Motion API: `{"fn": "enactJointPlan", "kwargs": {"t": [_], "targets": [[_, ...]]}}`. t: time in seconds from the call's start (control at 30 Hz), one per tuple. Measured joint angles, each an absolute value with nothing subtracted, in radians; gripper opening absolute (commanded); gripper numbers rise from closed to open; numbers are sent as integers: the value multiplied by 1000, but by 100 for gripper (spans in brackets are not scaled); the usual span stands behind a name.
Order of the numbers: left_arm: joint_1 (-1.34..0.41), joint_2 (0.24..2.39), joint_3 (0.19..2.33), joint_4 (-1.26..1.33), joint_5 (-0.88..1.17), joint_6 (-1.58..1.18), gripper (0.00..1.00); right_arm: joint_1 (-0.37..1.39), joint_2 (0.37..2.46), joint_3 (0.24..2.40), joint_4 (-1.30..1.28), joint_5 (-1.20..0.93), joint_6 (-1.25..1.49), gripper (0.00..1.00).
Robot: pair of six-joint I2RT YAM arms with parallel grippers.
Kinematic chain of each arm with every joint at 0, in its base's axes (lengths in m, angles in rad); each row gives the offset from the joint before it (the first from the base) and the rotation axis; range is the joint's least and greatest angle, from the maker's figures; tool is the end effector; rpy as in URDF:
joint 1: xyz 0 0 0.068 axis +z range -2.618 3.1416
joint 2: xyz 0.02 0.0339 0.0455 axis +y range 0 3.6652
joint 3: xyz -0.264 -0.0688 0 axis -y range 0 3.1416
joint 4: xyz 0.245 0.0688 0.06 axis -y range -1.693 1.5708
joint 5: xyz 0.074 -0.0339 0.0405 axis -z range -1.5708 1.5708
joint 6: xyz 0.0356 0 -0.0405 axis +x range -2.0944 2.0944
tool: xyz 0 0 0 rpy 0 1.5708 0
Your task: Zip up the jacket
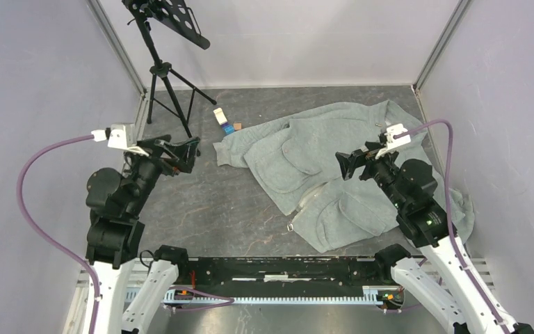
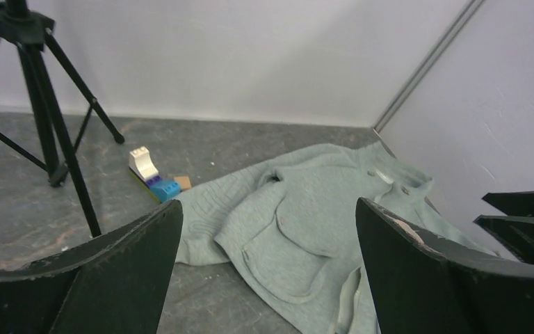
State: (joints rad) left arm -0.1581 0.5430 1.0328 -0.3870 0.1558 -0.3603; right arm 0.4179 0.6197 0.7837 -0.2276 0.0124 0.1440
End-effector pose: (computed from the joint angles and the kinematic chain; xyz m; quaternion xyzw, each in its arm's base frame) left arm 0.0885 -0.0197 0.4293 -0.0099 0.6702 -0.2401 0.7022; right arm 0.1340 0.0590 0.3591 -0.0954 0.7230 0.1854 0.6587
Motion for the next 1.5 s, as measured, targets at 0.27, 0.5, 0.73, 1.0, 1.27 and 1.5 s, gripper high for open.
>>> {"fn": "enactJointPlan", "kwargs": {"t": [0.27, 0.5, 0.73, 1.0, 1.27, 1.5], "targets": [[-158, 642, 982, -387, 298, -417, 100, 418, 627, 641, -332, 84, 267, 97], [-159, 793, 894, -333, 490, -519, 100, 417, 769, 530, -356, -54, 326, 97], [-282, 909, 654, -164, 606, -674, 91, 417, 849, 462, -364, -295, 299, 98], [-537, 1129, 583, 69, 572, -784, 70, 417, 793, 368, -228, -368, 331, 90], [-709, 1402, 617, 178, 550, -815, 48, 439, 850, 356, -201, -463, 337, 81], [-724, 1344, 553, 216, 459, -846, 55, 669, 941, 383, -192, -302, 527, 80]]}}
